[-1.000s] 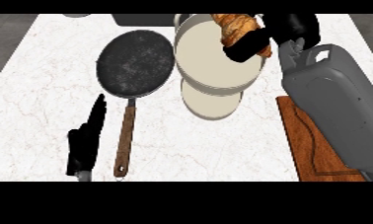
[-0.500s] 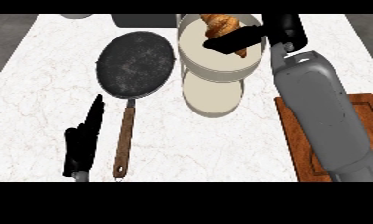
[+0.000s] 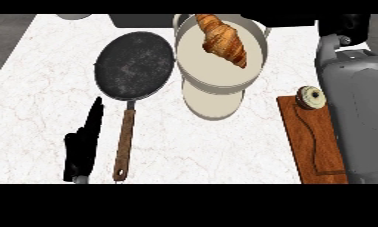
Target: Pick the croissant from the cutting board and place it in the tiered basket
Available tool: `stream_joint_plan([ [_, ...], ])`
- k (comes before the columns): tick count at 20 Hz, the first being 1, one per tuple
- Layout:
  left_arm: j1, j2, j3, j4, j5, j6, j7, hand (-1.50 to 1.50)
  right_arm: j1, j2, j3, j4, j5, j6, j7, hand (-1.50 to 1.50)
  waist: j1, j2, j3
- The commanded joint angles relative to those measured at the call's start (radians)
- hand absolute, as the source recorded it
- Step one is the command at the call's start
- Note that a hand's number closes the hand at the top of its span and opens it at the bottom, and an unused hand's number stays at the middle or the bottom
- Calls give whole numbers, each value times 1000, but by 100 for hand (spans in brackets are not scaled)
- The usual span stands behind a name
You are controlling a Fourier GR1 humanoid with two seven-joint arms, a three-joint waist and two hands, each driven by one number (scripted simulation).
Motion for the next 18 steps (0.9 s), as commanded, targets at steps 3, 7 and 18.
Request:
stream_joint_plan([
  [3,51,-30,-22,12,-9,9,3,0,122,-126,-148,-144,-3,-30,88,-150,-18,1,-3],
  [7,63,-8,2,-29,10,0,39,0,243,-274,-342,-226,-169,95,78,-150,-33,-2,-2],
  [18,67,-19,7,0,-2,-4,-6,0,565,-508,-825,-28,-629,598,-160,-150,-32,4,-1],
])
